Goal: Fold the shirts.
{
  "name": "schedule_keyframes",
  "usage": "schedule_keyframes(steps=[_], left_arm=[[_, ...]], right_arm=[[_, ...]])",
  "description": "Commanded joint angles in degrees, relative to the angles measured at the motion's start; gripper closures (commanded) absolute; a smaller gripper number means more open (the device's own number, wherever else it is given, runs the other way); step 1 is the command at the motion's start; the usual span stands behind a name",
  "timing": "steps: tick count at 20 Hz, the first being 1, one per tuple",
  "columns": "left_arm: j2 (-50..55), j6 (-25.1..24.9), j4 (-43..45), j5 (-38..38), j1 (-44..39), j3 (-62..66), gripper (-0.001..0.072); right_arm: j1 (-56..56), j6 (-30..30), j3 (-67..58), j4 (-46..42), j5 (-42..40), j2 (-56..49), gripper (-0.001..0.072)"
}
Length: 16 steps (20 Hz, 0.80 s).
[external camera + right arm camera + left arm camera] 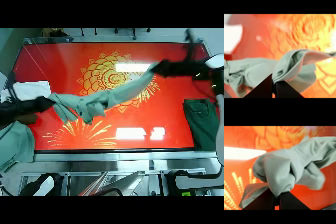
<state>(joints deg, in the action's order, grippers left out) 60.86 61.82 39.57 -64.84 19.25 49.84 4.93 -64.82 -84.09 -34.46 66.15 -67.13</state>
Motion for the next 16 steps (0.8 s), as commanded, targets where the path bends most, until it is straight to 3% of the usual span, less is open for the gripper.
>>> schedule_keyframes(steps=[1,2,3,8,11,13,16], left_arm=[[8.7,-5.0,-0.1,12.4,-1.2,-10.3,0.0614],[11.0,-5.0,-0.1,12.8,0.0,-9.4,0.0196],[13.2,-4.4,-0.2,12.1,1.6,-7.6,0.0019],[18.5,1.4,-0.3,-4.6,10.7,5.9,0.0005],[15.9,5.4,-0.6,-13.6,9.3,7.3,0.0005],[11.1,5.4,-0.3,-10.8,3.6,1.9,0.0006],[5.4,7.4,-0.1,3.0,-8.1,-8.8,0.0006]], right_arm=[[-1.5,3.6,14.6,-0.5,-6.4,-7.2,0.0693],[-1.4,3.6,16.0,-0.5,-7.4,-9.3,0.0693],[-1.3,3.6,16.3,-0.8,-7.3,-11.6,0.0693],[-1.2,5.5,16.3,-0.9,-7.3,-14.5,0.0692],[-1.0,5.5,16.3,-0.8,-6.9,-14.5,0.0693],[-1.1,5.5,16.3,0.3,-5.4,-14.5,0.0692],[-1.5,5.5,16.3,0.6,-4.2,-14.5,0.0693]])
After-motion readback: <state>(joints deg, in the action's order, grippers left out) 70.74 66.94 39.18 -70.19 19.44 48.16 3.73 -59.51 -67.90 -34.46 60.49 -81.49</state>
